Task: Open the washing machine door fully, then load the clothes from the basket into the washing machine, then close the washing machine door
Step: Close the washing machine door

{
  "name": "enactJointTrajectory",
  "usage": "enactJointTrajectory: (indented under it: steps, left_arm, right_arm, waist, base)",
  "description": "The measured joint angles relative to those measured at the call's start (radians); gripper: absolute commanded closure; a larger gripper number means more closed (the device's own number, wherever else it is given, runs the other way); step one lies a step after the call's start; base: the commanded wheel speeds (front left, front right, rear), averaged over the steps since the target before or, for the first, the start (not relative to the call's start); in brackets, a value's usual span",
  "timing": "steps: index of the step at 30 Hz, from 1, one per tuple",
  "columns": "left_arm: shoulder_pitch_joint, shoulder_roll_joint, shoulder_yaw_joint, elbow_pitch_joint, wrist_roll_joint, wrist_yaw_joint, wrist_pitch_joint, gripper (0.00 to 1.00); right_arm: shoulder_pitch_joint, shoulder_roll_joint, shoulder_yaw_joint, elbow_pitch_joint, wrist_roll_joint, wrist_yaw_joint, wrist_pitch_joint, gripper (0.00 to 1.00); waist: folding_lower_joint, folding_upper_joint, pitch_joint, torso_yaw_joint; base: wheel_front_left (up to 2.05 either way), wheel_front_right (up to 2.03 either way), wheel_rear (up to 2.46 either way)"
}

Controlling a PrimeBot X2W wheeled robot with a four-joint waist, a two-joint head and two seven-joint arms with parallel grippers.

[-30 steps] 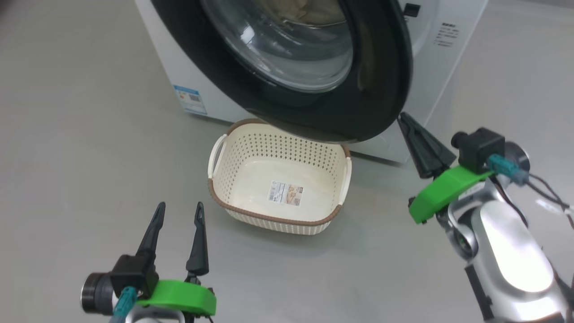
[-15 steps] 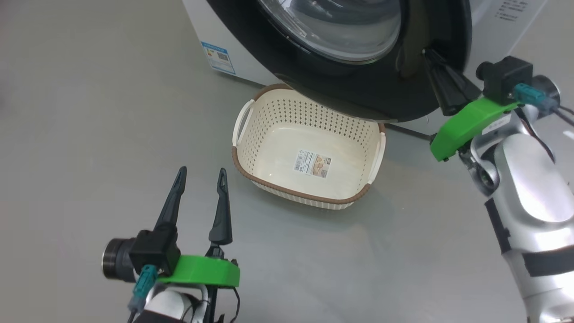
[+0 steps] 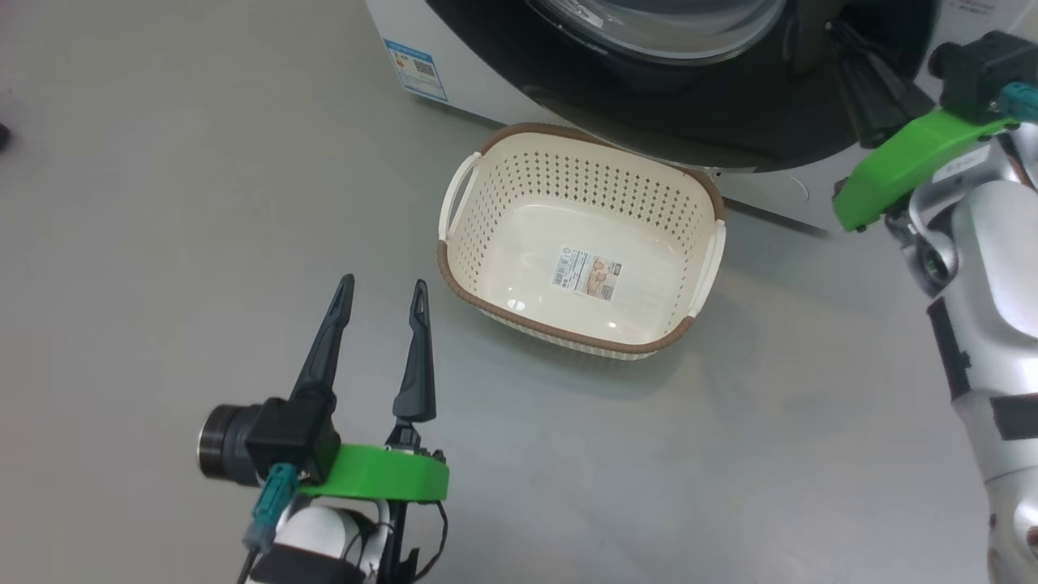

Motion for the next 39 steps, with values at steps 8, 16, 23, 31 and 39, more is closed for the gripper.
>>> enactJointTrajectory:
  steps: [8,16,23,31,39]
  left_arm:
    - [-0.017,-0.023,0.004,0.004,0.017,-0.026,-0.003,0.0]
    - [-0.031,-0.032,0.002,0.013,0.024,-0.043,-0.003,0.0]
    - [-0.035,-0.034,-0.002,0.018,0.024,-0.043,-0.003,0.0]
    - [-0.041,-0.035,-0.003,0.017,0.024,-0.041,-0.003,0.0]
    - [-0.04,-0.036,0.009,0.029,0.027,-0.04,-0.003,0.0]
  right_arm:
    - [-0.102,-0.055,-0.064,0.077,-0.018,0.0,-0.001,1.0]
    - [-0.192,-0.08,-0.104,0.188,-0.026,0.0,-0.014,1.0]
    - [-0.238,-0.079,-0.142,0.264,-0.062,0.003,-0.041,1.0]
    - [-0.267,-0.057,-0.123,0.325,-0.084,0.004,-0.063,1.0]
    - [-0.228,-0.031,-0.003,0.264,-0.038,0.0,-0.074,1.0]
  waist:
    - [0.0,0.0,0.021,0.021]
    - [0.0,0.0,0.038,0.045]
    - [-0.0001,0.0,0.045,0.054]
    - [0.0,0.0,0.039,0.043]
    - [0.0,0.0,0.007,0.006]
  base:
    - [0.0,0.0,0.0]
    - [0.0,0.0,0.0]
    - [0.0,0.0,0.0]
    - [0.0,0.0,0.0]
    - [0.0,0.0,0.0]
